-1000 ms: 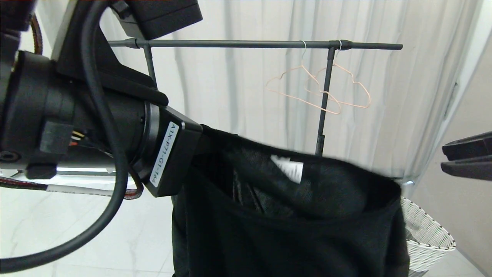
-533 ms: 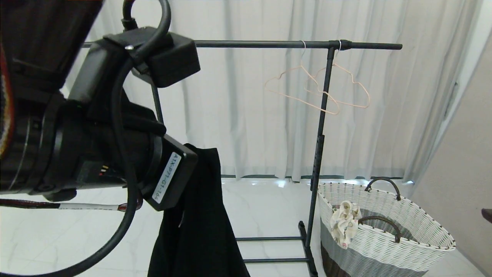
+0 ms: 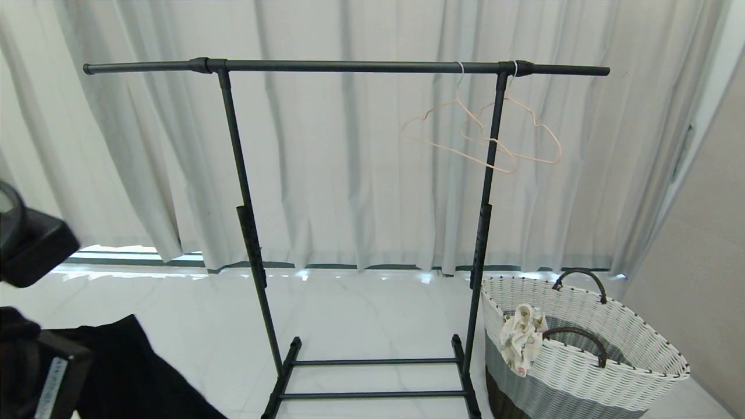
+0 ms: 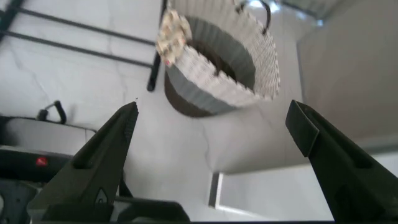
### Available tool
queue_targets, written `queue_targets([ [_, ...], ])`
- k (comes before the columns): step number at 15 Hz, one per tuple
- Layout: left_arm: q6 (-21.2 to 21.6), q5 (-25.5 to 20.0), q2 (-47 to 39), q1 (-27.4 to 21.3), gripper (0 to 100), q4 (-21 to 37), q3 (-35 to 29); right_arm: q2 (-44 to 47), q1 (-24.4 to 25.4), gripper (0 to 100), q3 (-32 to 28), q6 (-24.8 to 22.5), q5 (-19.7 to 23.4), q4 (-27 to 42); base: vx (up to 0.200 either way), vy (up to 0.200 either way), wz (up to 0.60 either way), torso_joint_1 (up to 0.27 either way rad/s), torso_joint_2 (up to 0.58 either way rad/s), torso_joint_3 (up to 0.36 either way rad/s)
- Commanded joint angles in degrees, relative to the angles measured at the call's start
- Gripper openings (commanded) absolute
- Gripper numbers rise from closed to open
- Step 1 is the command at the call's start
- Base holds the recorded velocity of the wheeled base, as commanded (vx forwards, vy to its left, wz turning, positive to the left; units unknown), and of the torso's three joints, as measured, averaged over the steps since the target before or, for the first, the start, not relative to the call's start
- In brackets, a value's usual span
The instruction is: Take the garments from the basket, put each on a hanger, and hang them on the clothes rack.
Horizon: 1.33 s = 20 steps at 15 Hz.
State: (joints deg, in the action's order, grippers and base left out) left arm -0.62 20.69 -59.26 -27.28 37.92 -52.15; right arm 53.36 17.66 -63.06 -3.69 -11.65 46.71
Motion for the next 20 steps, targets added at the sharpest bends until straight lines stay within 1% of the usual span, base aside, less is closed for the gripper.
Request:
queue_targets([
  [1, 0.62, -1.97, 10.57, 4.61, 0, -1.10, 5.48, -0.62, -2.81, 100, 2.77, 0.09, -0.04, -0.04, 0.000, 0.000, 0.00, 0.000, 0.00, 0.000],
  [3, 0.45, -1.88, 11.53, 4.78, 0, -1.10, 5.92, -0.45, -4.57, 100, 4.18, -0.09, 0.05, -0.13, 0.000, 0.000, 0.00, 0.000, 0.00, 0.000],
  [6, 0.53, -1.88, 11.09, 6.01, 0, -1.10, 6.45, -0.71, -4.66, 100, 4.44, -0.26, -0.04, -0.13, 0.000, 0.000, 0.00, 0.000, 0.00, 0.000],
  [9, 0.53, -1.97, 10.39, 6.01, 0, -1.10, 7.50, -0.80, -4.66, 100, 4.44, -0.26, 0.40, -3.38, 0.000, 0.000, 0.00, 0.000, 0.00, 0.000],
  [11, 0.53, -1.97, 10.48, 5.93, 0, -1.19, 8.29, -0.71, -4.66, 100, 4.44, -0.17, 0.49, -4.09, 0.000, 0.000, 0.00, 0.006, -0.03, -0.021],
  [15, 0.45, -1.79, 10.57, 5.84, 0, -1.45, 8.65, 0.17, -4.74, 100, 4.44, -0.09, 1.28, -5.49, 0.000, 0.000, 0.00, 0.126, -0.34, -0.216],
  [20, 0.45, -1.79, 10.48, 5.93, 0, -7.51, 11.46, 2.01, -5.01, 100, 4.44, -0.09, 1.37, -8.13, 0.000, 0.000, 0.00, 0.178, -0.45, -0.277],
])
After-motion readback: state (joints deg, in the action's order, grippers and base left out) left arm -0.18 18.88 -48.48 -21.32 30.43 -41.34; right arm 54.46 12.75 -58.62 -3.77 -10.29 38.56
